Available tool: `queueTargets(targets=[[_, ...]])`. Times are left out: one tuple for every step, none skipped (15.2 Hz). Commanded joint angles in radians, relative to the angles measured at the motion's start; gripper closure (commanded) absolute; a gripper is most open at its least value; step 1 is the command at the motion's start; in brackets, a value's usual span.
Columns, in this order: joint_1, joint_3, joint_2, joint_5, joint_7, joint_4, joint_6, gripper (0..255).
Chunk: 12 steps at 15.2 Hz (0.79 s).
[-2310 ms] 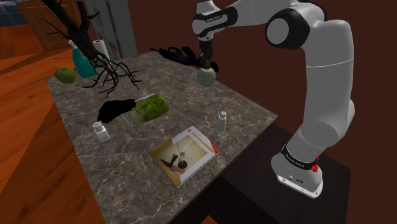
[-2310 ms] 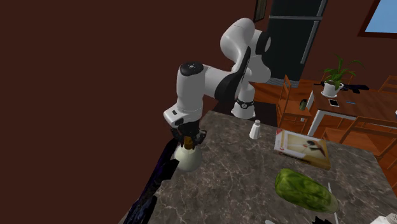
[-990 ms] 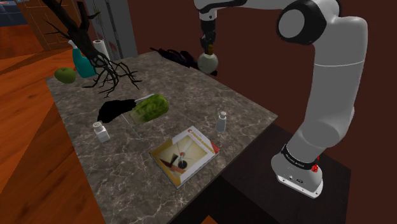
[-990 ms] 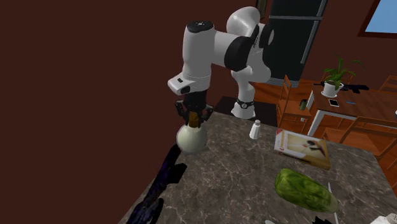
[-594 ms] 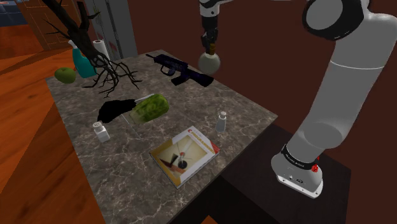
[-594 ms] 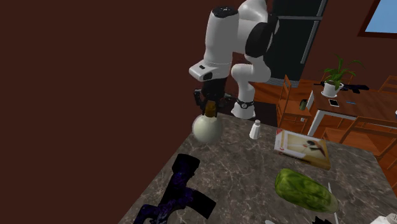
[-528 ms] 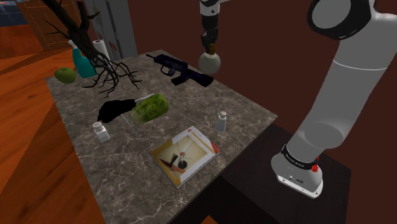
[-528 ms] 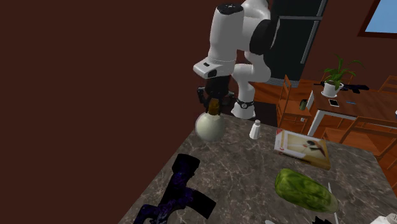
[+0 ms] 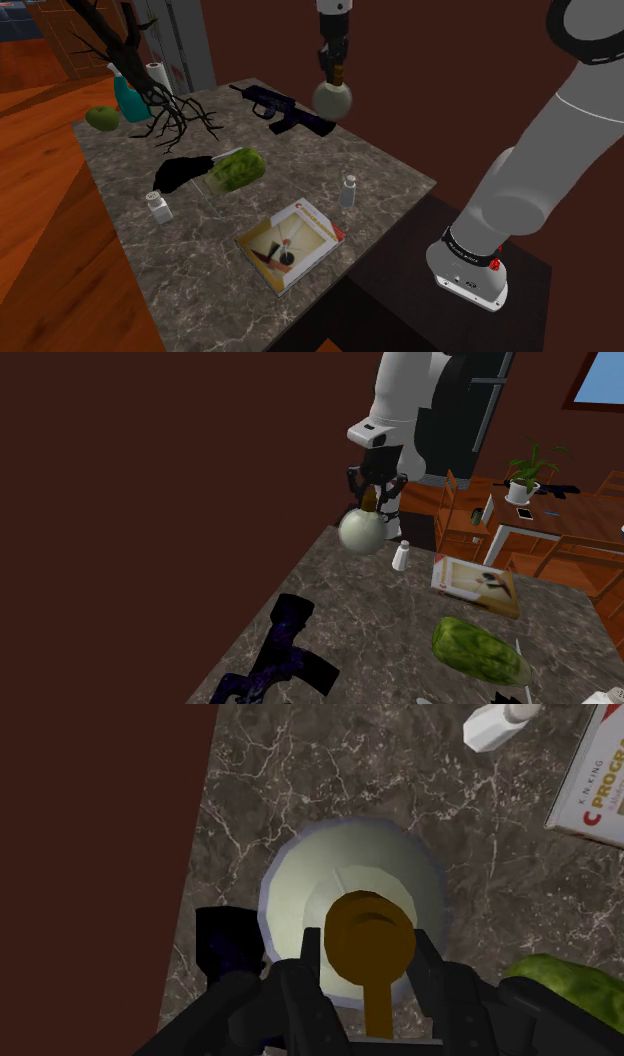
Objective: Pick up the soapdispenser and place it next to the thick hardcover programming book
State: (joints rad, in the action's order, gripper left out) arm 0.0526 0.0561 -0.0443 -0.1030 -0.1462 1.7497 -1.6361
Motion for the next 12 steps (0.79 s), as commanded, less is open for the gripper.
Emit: queueTargets(targets=[[0.018, -0.020, -0.052, 0.001, 0.037, 0.034, 0.022, 255], [0.026, -0.030, -0.074, 0.003, 0.054, 0.045, 0.034, 255], [0.034, -0.040, -0.096, 0.005, 0.070, 0.056, 0.047, 255], [0.042, -0.050, -0.117, 0.008, 0.087, 0.065, 0.061, 255], [0.050, -0.061, -0.137, 0.011, 0.104, 0.073, 0.075, 255], [0.058, -0.072, -0.156, 0.015, 0.121, 0.079, 0.089, 255], [0.066, -0.083, -0.174, 0.019, 0.138, 0.084, 0.104, 255], [0.073, -0.094, -0.192, 0.024, 0.156, 0.088, 0.119, 255], [0.081, -0.106, -0.208, 0.029, 0.173, 0.091, 0.134, 255], [0.087, -0.116, -0.222, 0.034, 0.189, 0.092, 0.147, 255], [0.087, -0.116, -0.225, 0.034, 0.189, 0.109, 0.134, 255], [0.087, -0.116, -0.228, 0.034, 0.190, 0.126, 0.120, 255]])
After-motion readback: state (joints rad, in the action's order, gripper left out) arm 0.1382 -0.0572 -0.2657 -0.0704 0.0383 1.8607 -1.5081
